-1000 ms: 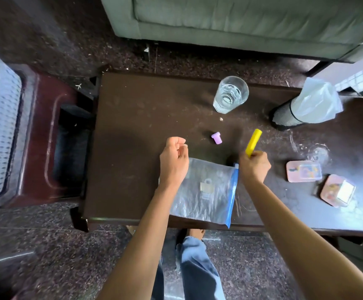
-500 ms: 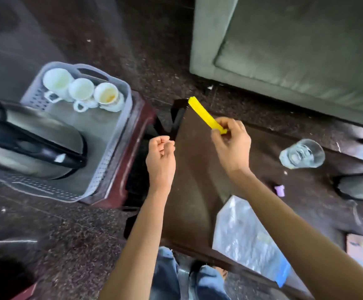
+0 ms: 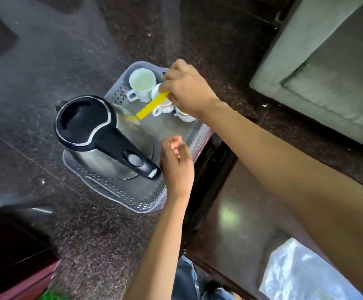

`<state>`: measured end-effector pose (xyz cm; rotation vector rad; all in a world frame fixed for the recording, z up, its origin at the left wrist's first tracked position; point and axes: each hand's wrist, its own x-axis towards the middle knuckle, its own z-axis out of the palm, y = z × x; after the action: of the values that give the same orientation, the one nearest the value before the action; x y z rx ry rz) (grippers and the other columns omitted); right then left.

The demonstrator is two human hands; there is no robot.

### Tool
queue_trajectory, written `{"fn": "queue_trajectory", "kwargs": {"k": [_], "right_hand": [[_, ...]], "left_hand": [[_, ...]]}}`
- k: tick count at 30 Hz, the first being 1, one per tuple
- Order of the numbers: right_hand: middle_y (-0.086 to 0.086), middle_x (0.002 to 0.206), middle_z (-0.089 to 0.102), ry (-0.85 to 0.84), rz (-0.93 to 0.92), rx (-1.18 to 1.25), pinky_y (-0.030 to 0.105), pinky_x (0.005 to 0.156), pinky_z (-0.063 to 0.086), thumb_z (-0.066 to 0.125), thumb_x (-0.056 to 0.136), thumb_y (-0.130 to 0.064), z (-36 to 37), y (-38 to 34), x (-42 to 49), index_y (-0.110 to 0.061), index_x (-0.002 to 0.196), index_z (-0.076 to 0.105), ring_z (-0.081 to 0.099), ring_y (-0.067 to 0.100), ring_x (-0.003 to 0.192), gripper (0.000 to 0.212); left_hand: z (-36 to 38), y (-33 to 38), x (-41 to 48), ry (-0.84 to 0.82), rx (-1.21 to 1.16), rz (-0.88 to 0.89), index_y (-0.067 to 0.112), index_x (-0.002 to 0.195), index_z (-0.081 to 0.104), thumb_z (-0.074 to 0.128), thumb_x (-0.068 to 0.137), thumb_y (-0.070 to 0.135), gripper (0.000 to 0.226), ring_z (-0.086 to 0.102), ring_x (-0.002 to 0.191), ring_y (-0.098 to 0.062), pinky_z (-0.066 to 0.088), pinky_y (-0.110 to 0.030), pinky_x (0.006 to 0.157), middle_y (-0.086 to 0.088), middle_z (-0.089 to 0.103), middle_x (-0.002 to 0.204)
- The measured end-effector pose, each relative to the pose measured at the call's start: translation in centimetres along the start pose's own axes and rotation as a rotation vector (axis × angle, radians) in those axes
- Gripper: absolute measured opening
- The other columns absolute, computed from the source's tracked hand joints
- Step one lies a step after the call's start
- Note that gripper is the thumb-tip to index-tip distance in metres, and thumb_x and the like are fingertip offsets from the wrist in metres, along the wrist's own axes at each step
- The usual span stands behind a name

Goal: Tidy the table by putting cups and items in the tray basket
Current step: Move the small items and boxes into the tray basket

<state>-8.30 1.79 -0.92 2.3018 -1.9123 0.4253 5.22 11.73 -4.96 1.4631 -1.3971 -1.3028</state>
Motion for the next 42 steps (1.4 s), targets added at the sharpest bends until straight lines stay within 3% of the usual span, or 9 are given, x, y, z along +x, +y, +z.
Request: {"fn": "queue_trajectory", "kwargs": {"k": [5, 11, 17, 23, 26, 28, 33, 39, 42], "right_hand": [[0.007, 0.104, 0.065, -0.250, -0.053, 0.030, 0.041, 0.086, 0.037, 0.051, 0.088, -0.013, 2.6, -2.1, 5.4, -0.014, 0.105, 0.072, 0.047, 0.034, 0.116, 0.027], [0.001, 0.108, 0.065, -0.425, -0.052, 0.024, 0.037, 0.091, 0.030, 0.052, 0.090, -0.013, 5.0, -3.2, 7.1, -0.022, 0.110, 0.069, 0.040, 0.028, 0.120, 0.028], [-0.003, 0.093, 0.069, -0.359, -0.055, -0.021, 0.035, 0.087, 0.021, 0.055, 0.083, -0.006, 7.2, -3.9, 7.6, -0.022, 0.097, 0.067, 0.041, 0.026, 0.117, 0.024], [0.004, 0.105, 0.069, -0.331, -0.068, -0.087, 0.039, 0.093, 0.025, 0.044, 0.090, -0.005, 7.8, -4.2, 7.5, -0.017, 0.104, 0.062, 0.039, 0.028, 0.122, 0.026], [0.002, 0.106, 0.067, -0.316, -0.022, -0.025, 0.037, 0.092, 0.026, 0.045, 0.089, -0.006, 7.1, -3.8, 6.9, -0.018, 0.107, 0.061, 0.039, 0.027, 0.121, 0.027], [0.003, 0.107, 0.064, -0.285, 0.005, 0.055, 0.034, 0.089, 0.027, 0.049, 0.088, -0.009, 6.3, -3.1, 6.1, -0.021, 0.107, 0.062, 0.042, 0.029, 0.116, 0.026], [0.008, 0.091, 0.066, -0.028, 0.143, 0.190, 0.038, 0.081, 0.035, 0.059, 0.076, -0.013, 3.3, -1.2, 2.5, -0.014, 0.094, 0.068, 0.053, 0.033, 0.103, 0.020], [0.000, 0.070, 0.066, 0.337, 0.361, 0.148, 0.041, 0.065, 0.050, 0.066, 0.069, -0.012, -0.7, 0.8, -5.2, -0.012, 0.076, 0.067, 0.057, 0.032, 0.080, 0.007], [0.000, 0.069, 0.064, 0.388, 0.457, 0.162, 0.044, 0.065, 0.049, 0.059, 0.074, -0.014, -2.8, 1.5, -10.3, -0.012, 0.078, 0.067, 0.055, 0.031, 0.080, 0.009]], "left_hand": [[0.3, -0.7, 1.9, 0.058, 0.103, 0.013, 0.000, 0.105, 0.055, 0.046, 0.089, 0.000, 0.019, 0.054, 0.092, -0.020, 0.037, -0.004, 0.072, -0.016, 0.060, 0.106], [0.9, -0.8, 3.7, 0.116, 0.028, -0.072, 0.001, 0.108, 0.055, 0.043, 0.088, -0.002, 0.024, 0.058, 0.097, -0.026, 0.044, -0.023, 0.080, -0.018, 0.060, 0.109], [1.3, -1.5, 4.1, 0.093, -0.015, -0.093, -0.001, 0.105, 0.054, 0.047, 0.087, 0.002, 0.020, 0.058, 0.101, -0.031, 0.050, -0.044, 0.086, -0.019, 0.060, 0.108], [1.3, -1.6, 4.2, 0.073, -0.008, -0.113, -0.002, 0.108, 0.053, 0.049, 0.088, -0.004, 0.020, 0.057, 0.087, -0.014, 0.044, -0.011, 0.073, -0.019, 0.059, 0.108], [1.3, -1.1, 4.2, 0.062, 0.005, -0.098, 0.001, 0.107, 0.053, 0.047, 0.089, 0.002, 0.019, 0.058, 0.100, -0.023, 0.049, -0.031, 0.087, -0.017, 0.060, 0.111], [1.3, -0.4, 4.0, 0.062, 0.023, -0.086, 0.002, 0.107, 0.052, 0.044, 0.089, 0.004, 0.021, 0.057, 0.105, -0.028, 0.049, -0.039, 0.090, -0.017, 0.058, 0.112], [1.7, 1.5, 2.8, 0.071, 0.095, 0.024, -0.004, 0.108, 0.053, 0.045, 0.090, -0.001, 0.021, 0.052, 0.102, -0.021, 0.038, -0.016, 0.082, -0.016, 0.056, 0.112], [3.4, 3.5, -1.1, 0.000, 0.142, 0.124, -0.001, 0.109, 0.052, 0.043, 0.091, 0.000, 0.021, 0.048, 0.097, -0.014, 0.031, -0.004, 0.075, -0.010, 0.055, 0.110], [4.8, 3.7, -3.9, -0.067, 0.175, 0.126, 0.005, 0.111, 0.053, 0.042, 0.092, 0.004, 0.021, 0.046, 0.095, -0.010, 0.033, -0.012, 0.077, 0.000, 0.052, 0.106]]}}
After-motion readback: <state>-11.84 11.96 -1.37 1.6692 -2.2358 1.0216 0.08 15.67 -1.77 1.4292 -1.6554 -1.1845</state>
